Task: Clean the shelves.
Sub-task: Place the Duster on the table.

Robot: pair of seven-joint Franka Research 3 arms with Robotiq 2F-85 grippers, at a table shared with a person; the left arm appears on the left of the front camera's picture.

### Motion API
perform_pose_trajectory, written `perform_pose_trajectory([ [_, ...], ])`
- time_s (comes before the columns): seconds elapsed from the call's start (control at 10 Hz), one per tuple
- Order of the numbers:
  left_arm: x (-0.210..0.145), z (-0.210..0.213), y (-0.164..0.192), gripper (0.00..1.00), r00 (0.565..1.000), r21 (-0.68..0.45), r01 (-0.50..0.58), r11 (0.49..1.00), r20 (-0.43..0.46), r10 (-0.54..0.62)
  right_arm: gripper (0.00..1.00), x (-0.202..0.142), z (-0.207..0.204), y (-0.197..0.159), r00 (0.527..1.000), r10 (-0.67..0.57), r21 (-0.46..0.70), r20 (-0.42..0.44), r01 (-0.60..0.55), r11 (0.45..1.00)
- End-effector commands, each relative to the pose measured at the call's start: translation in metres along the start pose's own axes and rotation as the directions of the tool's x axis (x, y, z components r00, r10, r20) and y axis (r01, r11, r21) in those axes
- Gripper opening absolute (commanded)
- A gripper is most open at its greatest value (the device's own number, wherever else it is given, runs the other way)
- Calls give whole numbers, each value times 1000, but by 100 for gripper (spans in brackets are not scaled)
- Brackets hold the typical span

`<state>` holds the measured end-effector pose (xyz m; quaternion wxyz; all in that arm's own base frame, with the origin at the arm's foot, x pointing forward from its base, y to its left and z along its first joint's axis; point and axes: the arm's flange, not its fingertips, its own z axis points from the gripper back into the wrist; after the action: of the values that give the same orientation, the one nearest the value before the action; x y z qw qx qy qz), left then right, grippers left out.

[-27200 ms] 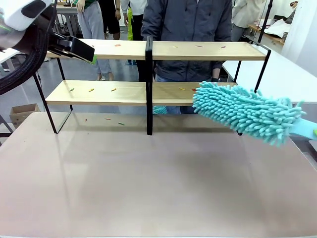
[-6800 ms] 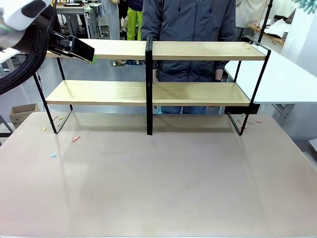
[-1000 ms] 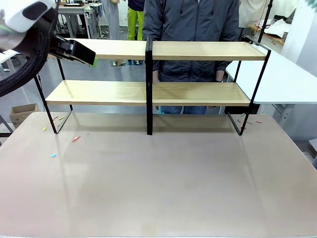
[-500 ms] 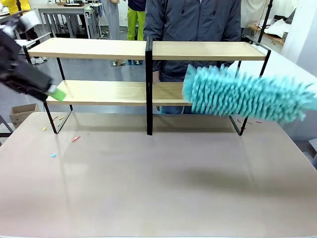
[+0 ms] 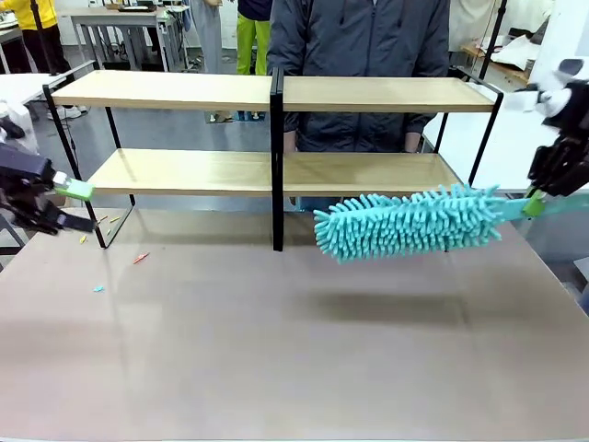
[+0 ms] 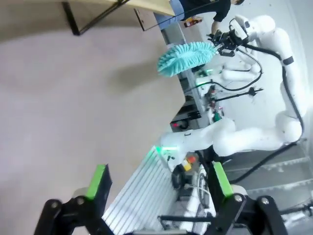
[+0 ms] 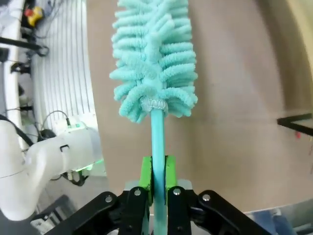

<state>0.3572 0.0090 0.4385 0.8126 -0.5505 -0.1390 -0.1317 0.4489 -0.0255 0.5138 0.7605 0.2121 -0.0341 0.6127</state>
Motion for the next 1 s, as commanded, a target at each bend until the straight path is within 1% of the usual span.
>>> perform_pose_trajectory([
  [0.0,-7,-30,30,100,996,-28,-83,996,-36,82,12,-5,-11,-11,999,38,104,-30,-34,994],
  [0.1,-12,-30,41,100,994,-30,-113,993,-9,113,12,-11,-18,-11,1000,8,112,-27,-5,994],
  [0.2,-16,-29,47,100,993,-44,-121,992,9,122,12,-17,-23,-9,1000,2,131,-3,-1,991],
  [0.3,-16,-33,46,100,992,-47,-124,991,17,125,12,-20,-29,-9,1000,3,153,2,-3,988],
  [0.5,-15,-40,46,100,992,-34,-125,992,11,126,12,-21,-35,-9,1000,5,178,-6,-4,984],
  [0.7,-14,-42,45,100,988,-45,-152,987,6,153,12,-25,-39,-10,1000,-1,198,-10,3,980],
  [0.8,-12,-43,45,100,984,-28,-177,984,7,177,12,-26,-40,-11,1000,-5,203,-9,7,979],
  [0.9,-10,-41,44,100,981,21,-191,981,8,191,44,-28,-39,-11,1000,-17,211,-4,18,977],
])
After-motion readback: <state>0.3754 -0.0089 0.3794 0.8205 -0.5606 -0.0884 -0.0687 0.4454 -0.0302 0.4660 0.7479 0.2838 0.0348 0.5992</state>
